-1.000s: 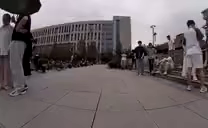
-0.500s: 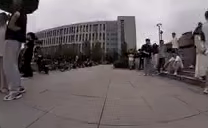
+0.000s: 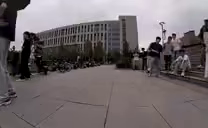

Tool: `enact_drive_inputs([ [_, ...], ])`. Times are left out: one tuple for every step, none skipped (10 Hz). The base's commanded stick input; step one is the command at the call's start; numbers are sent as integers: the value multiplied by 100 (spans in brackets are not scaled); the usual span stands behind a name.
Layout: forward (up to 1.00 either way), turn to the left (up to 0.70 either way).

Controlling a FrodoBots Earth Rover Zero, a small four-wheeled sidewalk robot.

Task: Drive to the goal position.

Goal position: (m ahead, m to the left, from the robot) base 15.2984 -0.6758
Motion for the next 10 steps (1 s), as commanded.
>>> enact_drive_inputs([
  [70, 0],
  [70, 0],
  [70, 0],
  [70, 0],
  [70, 2],
  [70, 14],
  [70, 14],
  [70, 14],
  [70, 14],
  [70, 10],
])
